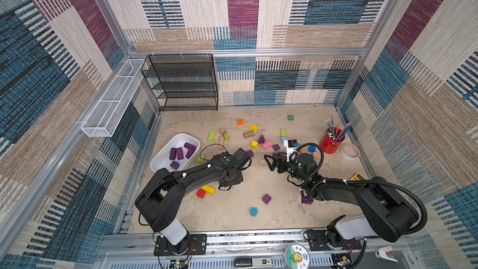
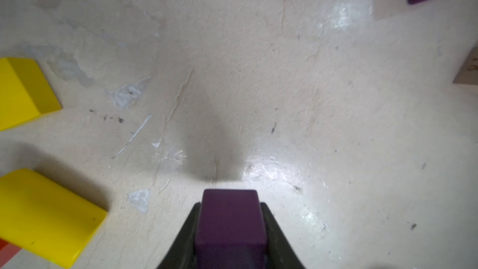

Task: Pick purple bricks into the storage bin
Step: Pick up the building block from the center of the board, then place the building block in the storage box.

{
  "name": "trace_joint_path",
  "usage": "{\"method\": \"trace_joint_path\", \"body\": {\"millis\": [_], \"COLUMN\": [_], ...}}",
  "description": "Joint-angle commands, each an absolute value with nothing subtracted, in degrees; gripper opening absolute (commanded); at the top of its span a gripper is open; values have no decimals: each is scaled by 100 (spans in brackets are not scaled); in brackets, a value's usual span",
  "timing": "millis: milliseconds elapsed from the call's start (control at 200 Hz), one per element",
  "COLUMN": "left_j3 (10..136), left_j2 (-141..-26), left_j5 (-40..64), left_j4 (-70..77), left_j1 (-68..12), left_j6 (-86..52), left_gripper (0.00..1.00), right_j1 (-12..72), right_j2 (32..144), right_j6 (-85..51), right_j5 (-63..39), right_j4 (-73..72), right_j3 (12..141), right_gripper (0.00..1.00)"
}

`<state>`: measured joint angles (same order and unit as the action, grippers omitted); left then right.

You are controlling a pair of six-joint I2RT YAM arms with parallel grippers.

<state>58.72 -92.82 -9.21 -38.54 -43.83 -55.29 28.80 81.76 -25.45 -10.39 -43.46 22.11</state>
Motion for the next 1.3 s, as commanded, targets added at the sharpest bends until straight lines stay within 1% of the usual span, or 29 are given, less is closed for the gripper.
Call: {"method": "trace_joint_path", "body": {"millis": [0, 320, 546, 746, 976, 1297], "left_j3": [5954, 5985, 6037, 6404, 6740, 6966], "left_j2": [-9170, -8807, -8498, -8214, -8169, -8319], "left_j5": [-1116, -1079, -981, -1041, -1077, -609], "left_j4": [-4112, -4266, -4405, -4685, -4831, -4786], "left_j1": [-4318, -3750, -3003, -2355, -1720, -934], "left_j6": [-5280, -4919, -4630, -4353, -4140, -3943], "left_gripper": [33, 33, 33, 33, 33, 33], "right_j1": [2874, 2874, 2874, 2874, 2878, 2874], "right_j2": [8151, 8130, 8104, 8062, 7992, 7959], "right_j6": [-2582, -2584, -2583, -2575, -2575, -2540], "right_j5": [-926, -877, -865, -850, -811, -796], "right_j4": [-4482, -4476, -4470, -4469, -4458, -4421], "right_j3": [2189, 2180, 2171, 2153, 2127, 2136], "right_gripper": [99, 99, 99, 99, 99, 100]}}
